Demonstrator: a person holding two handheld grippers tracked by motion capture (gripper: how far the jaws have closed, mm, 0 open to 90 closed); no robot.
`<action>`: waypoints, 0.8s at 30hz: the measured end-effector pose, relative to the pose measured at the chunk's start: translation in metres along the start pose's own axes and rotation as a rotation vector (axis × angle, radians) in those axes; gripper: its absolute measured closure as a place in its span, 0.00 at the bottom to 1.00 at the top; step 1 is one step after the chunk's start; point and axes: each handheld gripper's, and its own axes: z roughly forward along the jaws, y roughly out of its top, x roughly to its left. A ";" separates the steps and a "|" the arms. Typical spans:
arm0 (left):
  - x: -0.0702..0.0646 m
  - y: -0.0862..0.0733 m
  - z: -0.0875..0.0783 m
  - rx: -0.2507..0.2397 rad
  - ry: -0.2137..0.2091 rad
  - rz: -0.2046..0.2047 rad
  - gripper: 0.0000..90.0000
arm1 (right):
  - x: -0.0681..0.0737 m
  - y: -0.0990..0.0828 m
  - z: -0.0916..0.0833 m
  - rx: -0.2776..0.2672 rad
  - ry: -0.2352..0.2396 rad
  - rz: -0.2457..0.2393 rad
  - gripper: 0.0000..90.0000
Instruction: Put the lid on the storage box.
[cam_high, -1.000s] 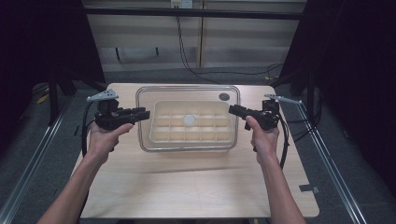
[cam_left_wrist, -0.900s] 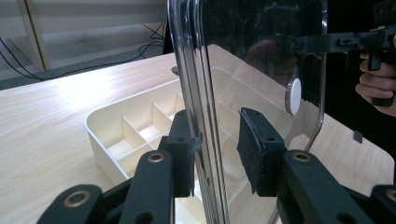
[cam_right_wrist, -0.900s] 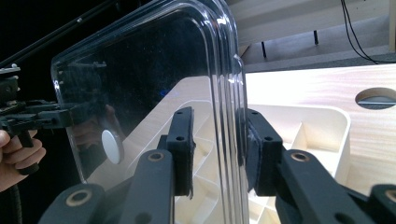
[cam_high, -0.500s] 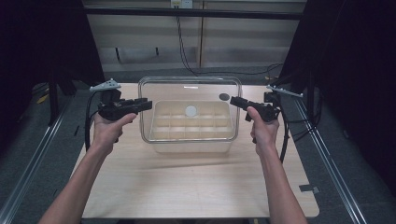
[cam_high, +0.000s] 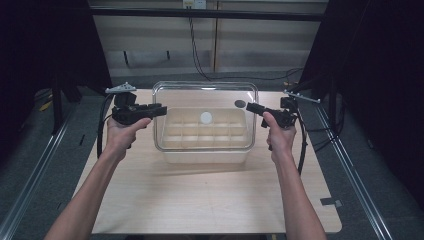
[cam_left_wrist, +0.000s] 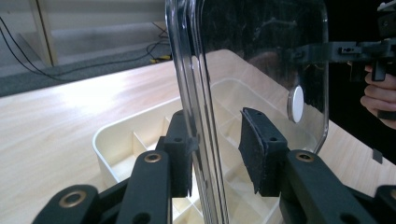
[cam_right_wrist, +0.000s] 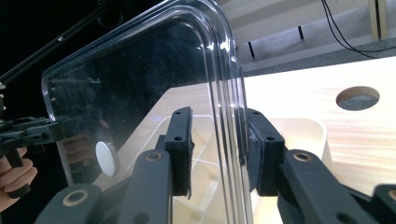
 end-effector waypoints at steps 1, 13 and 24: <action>0.001 -0.001 0.002 0.002 0.002 -0.006 0.72 | -0.001 0.000 0.001 0.001 -0.003 0.001 0.74; 0.015 -0.011 0.017 0.045 0.034 -0.031 0.68 | -0.006 -0.002 0.013 0.047 -0.040 0.009 0.74; 0.024 -0.017 0.027 0.060 0.034 -0.063 0.66 | -0.012 -0.004 0.018 0.062 -0.050 0.015 0.75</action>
